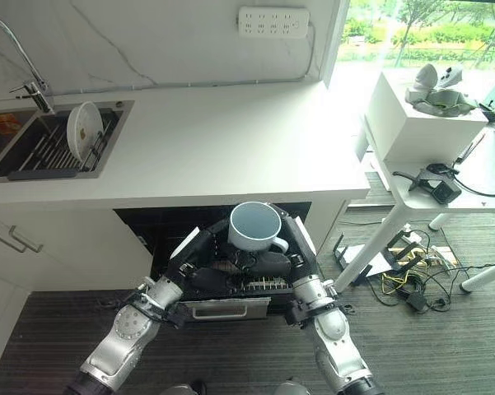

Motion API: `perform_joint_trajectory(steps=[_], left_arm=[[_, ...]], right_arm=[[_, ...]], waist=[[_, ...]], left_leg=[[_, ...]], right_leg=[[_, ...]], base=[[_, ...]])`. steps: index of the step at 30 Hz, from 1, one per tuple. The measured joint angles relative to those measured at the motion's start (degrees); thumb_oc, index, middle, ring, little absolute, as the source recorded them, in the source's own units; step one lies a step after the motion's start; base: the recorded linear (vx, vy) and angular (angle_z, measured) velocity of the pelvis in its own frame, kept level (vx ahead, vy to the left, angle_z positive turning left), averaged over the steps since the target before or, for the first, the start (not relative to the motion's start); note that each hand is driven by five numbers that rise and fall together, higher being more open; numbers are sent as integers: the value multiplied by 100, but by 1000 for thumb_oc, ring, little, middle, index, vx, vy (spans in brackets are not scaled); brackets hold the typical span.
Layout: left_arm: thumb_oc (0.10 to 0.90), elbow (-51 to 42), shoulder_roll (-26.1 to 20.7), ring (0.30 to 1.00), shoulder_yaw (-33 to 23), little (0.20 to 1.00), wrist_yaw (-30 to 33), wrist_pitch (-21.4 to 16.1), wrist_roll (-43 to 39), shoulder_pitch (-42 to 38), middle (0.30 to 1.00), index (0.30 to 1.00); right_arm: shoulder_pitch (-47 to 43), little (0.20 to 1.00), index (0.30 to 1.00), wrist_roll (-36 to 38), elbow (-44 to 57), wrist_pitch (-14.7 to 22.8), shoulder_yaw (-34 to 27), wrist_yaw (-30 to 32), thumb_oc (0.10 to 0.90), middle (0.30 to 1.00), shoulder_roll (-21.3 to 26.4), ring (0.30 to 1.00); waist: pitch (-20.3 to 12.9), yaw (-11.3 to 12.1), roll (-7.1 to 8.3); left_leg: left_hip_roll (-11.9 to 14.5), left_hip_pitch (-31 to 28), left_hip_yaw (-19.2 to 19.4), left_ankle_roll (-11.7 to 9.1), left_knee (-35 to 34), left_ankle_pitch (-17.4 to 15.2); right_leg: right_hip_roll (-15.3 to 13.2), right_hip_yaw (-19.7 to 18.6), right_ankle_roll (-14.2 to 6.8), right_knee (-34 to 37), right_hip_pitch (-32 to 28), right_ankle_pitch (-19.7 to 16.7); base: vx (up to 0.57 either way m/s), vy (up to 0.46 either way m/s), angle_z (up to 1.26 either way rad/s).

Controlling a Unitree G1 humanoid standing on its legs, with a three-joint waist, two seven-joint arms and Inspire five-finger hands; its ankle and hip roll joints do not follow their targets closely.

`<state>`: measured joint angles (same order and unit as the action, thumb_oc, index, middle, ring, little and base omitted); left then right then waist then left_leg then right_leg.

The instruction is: Place the dishes in the dishwasher.

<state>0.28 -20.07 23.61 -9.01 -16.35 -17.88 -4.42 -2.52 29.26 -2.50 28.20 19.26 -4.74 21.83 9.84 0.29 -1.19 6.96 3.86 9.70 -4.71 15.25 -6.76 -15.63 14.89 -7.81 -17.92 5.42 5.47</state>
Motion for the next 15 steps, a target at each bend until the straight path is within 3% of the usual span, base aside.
perform_joint_trajectory(steps=[3,5,9,15], left_arm=[[800,-79,127,900,0,900,475,-123,501,126,900,900],[800,-182,329,900,-39,900,518,-123,352,397,900,900],[800,-195,269,900,-38,900,653,-160,535,386,900,900],[800,-203,273,900,-34,900,1557,-508,1712,406,900,900]], right_arm=[[9,300,300,-152,31,-3,-8,97,400,300,-169,300],[61,300,300,-355,78,-5,-5,94,400,300,-202,300],[49,300,300,-478,78,-6,-3,135,400,300,-232,300],[28,300,300,-833,214,4,12,343,400,300,-336,300]], waist=[[-1,-4,-1],[0,49,0],[0,129,0],[0,121,0]], left_leg=[[4,0,6,-1,-10,1],[-2,5,7,-2,-11,1],[-1,13,4,-2,-13,1],[-1,10,5,-2,-28,1]], right_leg=[[8,-2,-1,1,1,2],[6,9,0,8,-4,2],[1,17,1,-1,-7,2],[-2,16,1,6,-4,2]], base=[[10,-10,0],[-2,-5,2],[0,0,0],[0,0,0]])
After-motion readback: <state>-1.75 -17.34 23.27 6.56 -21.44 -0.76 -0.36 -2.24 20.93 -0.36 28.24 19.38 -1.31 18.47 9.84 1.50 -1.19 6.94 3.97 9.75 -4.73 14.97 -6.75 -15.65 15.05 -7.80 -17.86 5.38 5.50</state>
